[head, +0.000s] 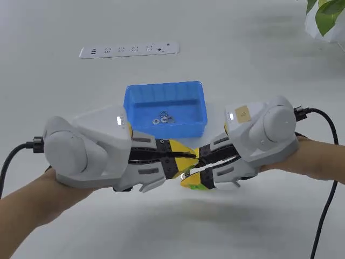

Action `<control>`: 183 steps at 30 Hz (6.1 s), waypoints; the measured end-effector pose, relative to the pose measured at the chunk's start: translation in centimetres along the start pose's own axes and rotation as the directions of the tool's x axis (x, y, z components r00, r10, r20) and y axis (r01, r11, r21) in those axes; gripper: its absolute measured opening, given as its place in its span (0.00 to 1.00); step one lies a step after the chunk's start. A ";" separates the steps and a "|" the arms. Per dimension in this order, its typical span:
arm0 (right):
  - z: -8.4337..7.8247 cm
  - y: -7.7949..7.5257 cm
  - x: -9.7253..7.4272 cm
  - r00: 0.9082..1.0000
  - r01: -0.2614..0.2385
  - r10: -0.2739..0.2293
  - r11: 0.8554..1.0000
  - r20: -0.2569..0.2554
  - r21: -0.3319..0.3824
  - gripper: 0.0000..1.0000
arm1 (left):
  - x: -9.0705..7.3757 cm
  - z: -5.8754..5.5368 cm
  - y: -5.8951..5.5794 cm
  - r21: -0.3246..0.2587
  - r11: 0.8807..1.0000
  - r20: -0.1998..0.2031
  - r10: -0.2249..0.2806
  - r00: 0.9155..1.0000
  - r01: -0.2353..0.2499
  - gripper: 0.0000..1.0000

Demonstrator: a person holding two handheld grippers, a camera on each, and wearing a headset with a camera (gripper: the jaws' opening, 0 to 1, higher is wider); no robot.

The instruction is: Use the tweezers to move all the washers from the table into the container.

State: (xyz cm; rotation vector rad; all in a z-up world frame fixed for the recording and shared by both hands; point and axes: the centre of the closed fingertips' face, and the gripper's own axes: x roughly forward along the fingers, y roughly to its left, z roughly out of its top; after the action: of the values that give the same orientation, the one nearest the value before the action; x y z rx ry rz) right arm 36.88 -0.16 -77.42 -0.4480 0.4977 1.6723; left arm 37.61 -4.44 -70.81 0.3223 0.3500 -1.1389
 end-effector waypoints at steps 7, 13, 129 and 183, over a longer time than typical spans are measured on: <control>0.1 -0.1 0.1 1.000 0.004 -0.005 0.998 -0.014 -0.064 0.11 | -0.2 -0.2 0.3 0.002 1.000 -0.005 0.006 1.000 -0.006 0.06; 0.0 -0.1 0.1 1.000 0.015 -0.017 0.995 -0.018 -0.100 0.10 | -0.1 -0.2 0.4 -0.006 1.000 -0.006 0.017 1.000 -0.017 0.06; 5.1 -13.6 2.4 0.976 0.213 -0.211 0.977 0.043 -0.027 0.11 | -13.1 -6.4 -0.6 -0.416 0.801 -0.083 0.438 0.895 -0.431 0.99; 6.8 -11.0 -1.2 0.975 0.194 -0.185 0.979 0.124 -0.065 0.08 | -2.0 3.2 12.0 -0.070 0.996 0.103 0.070 0.992 -0.063 0.26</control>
State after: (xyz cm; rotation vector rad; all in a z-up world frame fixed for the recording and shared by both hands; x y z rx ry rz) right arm 47.85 4.14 -71.97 -0.4366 0.2953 1.5265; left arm 48.21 0.42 -66.19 0.2132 0.2817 -1.0719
